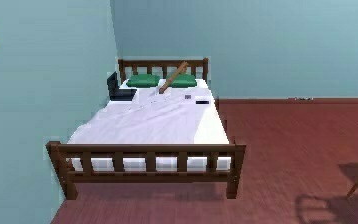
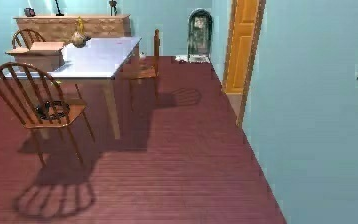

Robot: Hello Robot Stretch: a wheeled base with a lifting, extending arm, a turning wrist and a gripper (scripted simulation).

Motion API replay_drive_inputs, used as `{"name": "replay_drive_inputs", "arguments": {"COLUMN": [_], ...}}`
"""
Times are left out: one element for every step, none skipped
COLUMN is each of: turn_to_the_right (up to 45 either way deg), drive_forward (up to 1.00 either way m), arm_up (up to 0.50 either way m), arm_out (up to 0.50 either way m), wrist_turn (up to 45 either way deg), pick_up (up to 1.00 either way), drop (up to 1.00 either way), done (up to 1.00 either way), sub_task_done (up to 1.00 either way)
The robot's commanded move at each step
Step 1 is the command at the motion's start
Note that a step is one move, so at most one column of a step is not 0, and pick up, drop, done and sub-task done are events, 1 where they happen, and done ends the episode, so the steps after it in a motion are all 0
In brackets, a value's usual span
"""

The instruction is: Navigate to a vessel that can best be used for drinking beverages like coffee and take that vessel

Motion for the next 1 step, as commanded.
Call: {"name": "replay_drive_inputs", "arguments": {"turn_to_the_right": [45.0], "drive_forward": [0.00], "arm_up": [0.00], "arm_out": [0.00], "wrist_turn": [0.0], "pick_up": [0.00], "drop": [0.00], "done": [0.00], "sub_task_done": [0.00]}}
